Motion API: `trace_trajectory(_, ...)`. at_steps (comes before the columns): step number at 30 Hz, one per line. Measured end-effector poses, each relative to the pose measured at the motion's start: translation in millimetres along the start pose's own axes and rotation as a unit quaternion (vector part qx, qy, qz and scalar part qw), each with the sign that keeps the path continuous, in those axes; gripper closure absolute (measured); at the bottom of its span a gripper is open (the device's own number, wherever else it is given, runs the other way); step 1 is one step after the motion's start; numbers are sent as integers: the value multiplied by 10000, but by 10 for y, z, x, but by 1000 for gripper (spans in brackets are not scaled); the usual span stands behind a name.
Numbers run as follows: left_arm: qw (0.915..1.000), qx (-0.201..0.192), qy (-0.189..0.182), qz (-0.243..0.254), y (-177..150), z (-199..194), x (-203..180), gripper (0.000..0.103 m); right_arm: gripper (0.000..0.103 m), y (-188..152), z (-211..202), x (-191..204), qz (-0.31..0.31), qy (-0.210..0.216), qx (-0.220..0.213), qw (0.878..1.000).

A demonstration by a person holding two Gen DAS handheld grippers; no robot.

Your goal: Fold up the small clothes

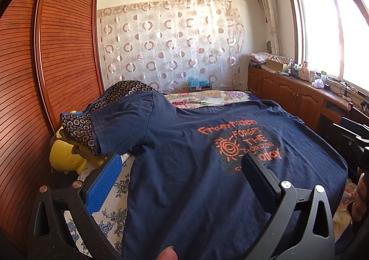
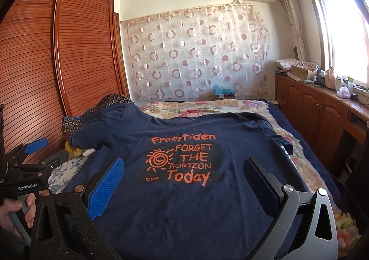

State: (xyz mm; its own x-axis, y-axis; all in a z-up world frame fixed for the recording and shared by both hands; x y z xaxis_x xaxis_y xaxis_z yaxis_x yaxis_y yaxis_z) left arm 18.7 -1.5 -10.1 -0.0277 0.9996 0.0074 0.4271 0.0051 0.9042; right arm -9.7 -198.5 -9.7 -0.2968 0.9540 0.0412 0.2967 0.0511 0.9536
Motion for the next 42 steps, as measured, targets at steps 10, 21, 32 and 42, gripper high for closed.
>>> trace_trajectory(10,9992,343,223,10,-150,363,306,0,0,21,402,39,-191,253,262,9992)
trace_trajectory(21,9980,581,202,-142,-195,684,753,0,0,95,915,108,-487,928,656,9923)
trace_trajectory(32,9959,788,112,-430,158,945,1319,1,0,185,1195,-36,-707,1316,1114,9825)
trace_trajectory(42,9896,1304,111,-599,389,1401,1690,16,0,335,1338,43,-779,1536,1098,9789)
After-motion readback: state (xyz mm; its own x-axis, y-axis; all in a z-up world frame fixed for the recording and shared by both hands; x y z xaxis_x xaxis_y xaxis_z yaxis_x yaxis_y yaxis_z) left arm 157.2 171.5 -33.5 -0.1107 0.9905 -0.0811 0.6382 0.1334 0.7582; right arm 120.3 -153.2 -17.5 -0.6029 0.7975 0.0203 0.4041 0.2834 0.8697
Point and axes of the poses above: each gripper's, at about its wrist camera, not at the fingertips, and z roughly the way its jaws point, x to its left, y to its top, the point moved 2 cm from there along z, roughly the way its jaws point, and after that the axes turned 2 degrees about -z, right-handed, at the moved point
